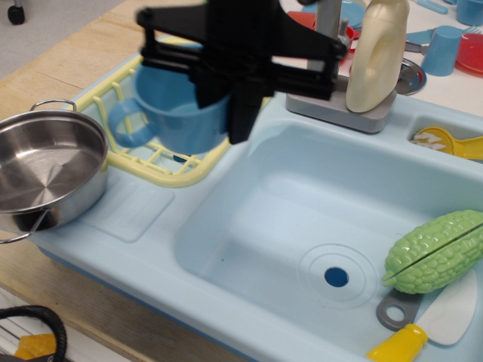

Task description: Put cup into pot or pan

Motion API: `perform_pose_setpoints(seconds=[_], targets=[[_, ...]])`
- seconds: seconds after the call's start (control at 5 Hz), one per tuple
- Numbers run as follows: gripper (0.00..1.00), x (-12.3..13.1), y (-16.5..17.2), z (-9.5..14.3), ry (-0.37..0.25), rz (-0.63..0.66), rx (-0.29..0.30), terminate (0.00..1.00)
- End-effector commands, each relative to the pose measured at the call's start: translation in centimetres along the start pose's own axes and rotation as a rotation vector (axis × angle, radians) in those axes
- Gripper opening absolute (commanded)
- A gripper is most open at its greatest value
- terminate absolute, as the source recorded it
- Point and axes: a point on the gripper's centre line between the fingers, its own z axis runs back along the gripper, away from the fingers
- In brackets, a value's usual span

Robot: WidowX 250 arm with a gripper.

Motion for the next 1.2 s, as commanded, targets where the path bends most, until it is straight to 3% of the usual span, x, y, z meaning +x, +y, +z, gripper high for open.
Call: perform_pose_setpoints(seconds=[0.0, 0.6, 0.8, 1.0], targets=[[0.00, 1.0, 4.0, 0.6, -0.004, 0.063, -0.018, 0.00], [0.00, 0.2, 10.4, -2.3, 0.115, 0.109, 0.005, 0.00], [1.00, 0.1, 11.1, -3.1, 0.167, 0.095, 0.005, 0.00], [1.00, 0.1, 11.1, -3.1, 0.167, 0.095, 0.005, 0.00]])
